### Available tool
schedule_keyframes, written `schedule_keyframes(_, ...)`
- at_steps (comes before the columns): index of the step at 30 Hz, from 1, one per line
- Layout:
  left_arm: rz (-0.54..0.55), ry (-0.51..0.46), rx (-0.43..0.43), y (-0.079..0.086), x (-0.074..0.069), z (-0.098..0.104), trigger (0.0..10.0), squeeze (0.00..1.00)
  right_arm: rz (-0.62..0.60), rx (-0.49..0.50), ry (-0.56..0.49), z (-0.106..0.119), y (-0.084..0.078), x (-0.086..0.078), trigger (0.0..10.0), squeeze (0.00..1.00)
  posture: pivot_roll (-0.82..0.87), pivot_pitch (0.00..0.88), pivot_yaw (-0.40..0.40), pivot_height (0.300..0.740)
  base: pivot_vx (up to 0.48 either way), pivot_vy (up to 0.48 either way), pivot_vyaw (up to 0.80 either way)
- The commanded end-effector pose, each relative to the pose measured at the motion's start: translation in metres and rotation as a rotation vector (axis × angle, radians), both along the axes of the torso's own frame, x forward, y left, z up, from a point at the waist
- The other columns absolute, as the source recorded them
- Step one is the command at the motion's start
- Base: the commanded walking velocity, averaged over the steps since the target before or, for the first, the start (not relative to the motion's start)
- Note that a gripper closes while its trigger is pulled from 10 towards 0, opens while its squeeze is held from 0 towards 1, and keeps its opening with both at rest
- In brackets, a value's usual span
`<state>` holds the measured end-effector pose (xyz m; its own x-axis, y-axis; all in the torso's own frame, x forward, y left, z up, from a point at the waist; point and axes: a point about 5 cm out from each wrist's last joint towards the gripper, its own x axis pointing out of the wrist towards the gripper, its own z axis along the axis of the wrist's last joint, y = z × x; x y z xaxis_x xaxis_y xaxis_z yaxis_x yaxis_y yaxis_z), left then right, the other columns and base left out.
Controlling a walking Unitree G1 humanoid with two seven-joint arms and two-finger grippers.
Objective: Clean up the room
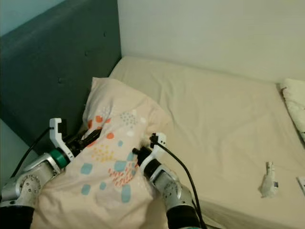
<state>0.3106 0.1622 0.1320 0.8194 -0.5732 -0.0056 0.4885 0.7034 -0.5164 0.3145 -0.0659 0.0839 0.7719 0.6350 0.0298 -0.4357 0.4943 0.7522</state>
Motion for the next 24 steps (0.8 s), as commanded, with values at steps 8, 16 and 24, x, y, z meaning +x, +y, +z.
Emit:
schedule_keyframes(8, -0.049, 0.018, -0.003, -0.0122, 0.0001, -0.0044, 10.0, 0.00, 0.026, 0.077, -0.054, 0.0218, 0.0286, 0.0065, 10.0, 0.00, 0.25, 0.083, 0.052, 0.740, 0.000, 0.465, -0.40)
schedule_keyframes(16, -0.034, 0.025, 0.009, -0.0106, 0.0012, -0.0057, 10.0, 0.00, 0.020, 0.075, -0.045, 0.0202, 0.0288, 0.0064, 10.0, 0.00, 0.25, 0.083, 0.052, 0.740, 0.000, 0.341, 0.00)
schedule_keyframes(24, -0.008, 0.045, 0.042, -0.0051, 0.0027, -0.0094, 10.0, 0.00, 0.019, 0.075, -0.040, 0.0198, 0.0298, 0.0065, 10.0, 0.00, 0.25, 0.083, 0.052, 0.740, 0.000, 0.000, 0.00)
